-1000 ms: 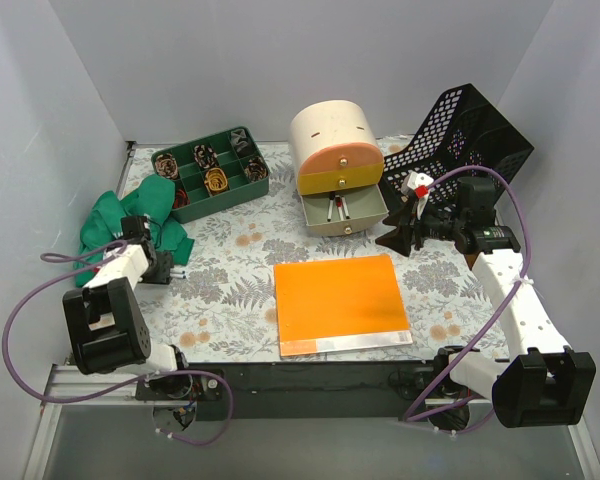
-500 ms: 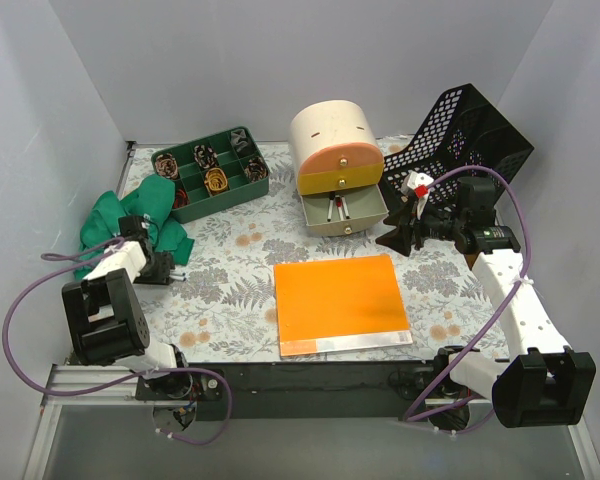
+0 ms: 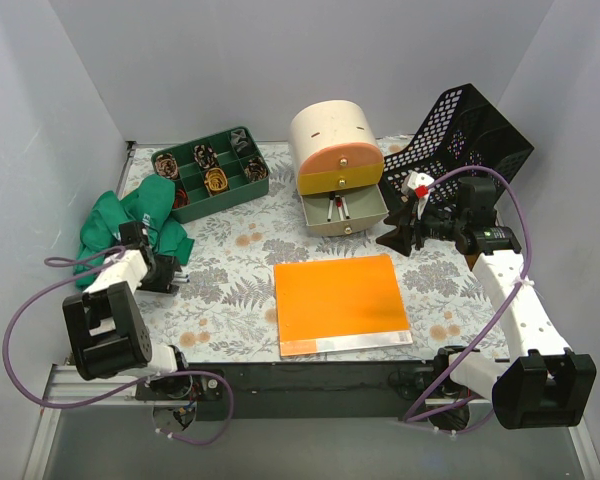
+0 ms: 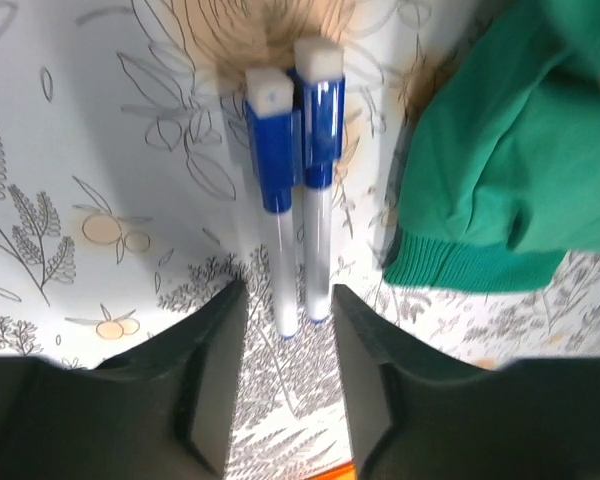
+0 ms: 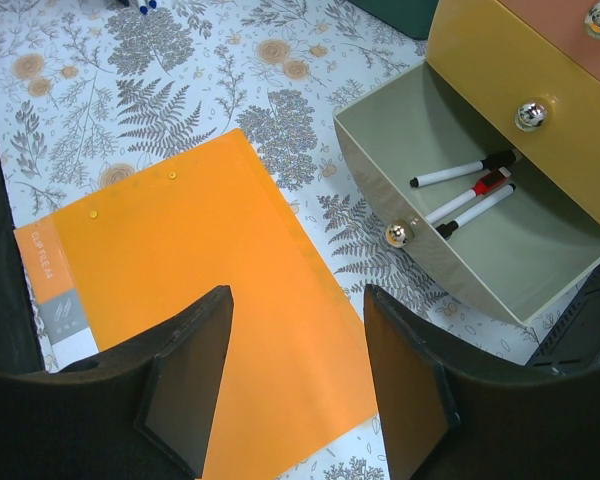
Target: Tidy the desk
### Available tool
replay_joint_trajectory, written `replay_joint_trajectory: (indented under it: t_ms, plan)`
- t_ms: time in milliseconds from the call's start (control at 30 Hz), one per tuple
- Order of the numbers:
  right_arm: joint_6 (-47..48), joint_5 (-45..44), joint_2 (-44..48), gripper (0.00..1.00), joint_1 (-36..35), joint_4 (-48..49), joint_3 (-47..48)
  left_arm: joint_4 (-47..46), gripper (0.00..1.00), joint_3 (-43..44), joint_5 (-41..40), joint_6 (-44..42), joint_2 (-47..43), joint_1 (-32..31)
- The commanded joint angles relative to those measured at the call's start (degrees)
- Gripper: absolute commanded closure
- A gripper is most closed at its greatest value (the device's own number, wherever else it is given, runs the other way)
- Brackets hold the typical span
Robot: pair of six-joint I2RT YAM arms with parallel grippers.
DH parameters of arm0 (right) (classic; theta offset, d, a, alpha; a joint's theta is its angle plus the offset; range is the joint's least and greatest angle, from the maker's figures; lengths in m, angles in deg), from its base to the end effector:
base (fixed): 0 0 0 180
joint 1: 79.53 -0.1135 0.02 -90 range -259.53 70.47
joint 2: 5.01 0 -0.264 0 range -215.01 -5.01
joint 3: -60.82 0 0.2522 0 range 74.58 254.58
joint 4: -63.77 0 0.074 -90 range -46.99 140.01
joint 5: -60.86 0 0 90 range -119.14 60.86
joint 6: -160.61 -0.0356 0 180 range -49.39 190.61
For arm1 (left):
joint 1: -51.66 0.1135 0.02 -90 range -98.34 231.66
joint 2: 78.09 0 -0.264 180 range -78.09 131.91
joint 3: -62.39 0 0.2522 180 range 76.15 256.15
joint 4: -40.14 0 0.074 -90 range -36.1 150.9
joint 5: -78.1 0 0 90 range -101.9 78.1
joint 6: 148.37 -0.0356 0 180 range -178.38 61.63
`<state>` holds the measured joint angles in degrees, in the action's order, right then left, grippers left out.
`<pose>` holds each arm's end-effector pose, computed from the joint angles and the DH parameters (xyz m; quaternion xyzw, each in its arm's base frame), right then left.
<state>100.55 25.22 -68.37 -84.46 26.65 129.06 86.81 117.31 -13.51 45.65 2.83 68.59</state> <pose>0.2297 0.0489 0.3204 -0.4439 0.6771 0.2975 0.5061 0.2271 0.0702 0.1590 -0.8612 0.4853 -0.0937 0.1188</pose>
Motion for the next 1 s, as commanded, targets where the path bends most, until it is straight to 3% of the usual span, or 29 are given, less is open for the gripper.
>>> replay_joint_trajectory:
  t_ms: [0,67,267,533,967]
  plan:
    - [-0.23,1.00,1.30,0.36,0.27,1.65,0.37,2.86,0.52,-0.74,4.33,-3.04,-5.68,0.12]
    - [-0.23,1.09,1.30,0.36,0.27,1.65,0.28,3.57,0.49,-0.48,4.42,-2.95,-7.53,0.12]
    - [-0.23,1.18,1.39,0.36,0.27,1.65,0.28,3.13,0.52,1.10,2.93,-1.64,-6.58,0.12]
    - [-0.14,0.91,1.39,0.36,0.27,1.56,0.19,0.14,0.66,2.78,2.75,-0.05,-0.60,0.12]
    - [-0.05,0.83,1.12,0.36,0.27,1.65,0.28,0.23,0.66,5.15,2.31,-1.11,-1.21,0.82]
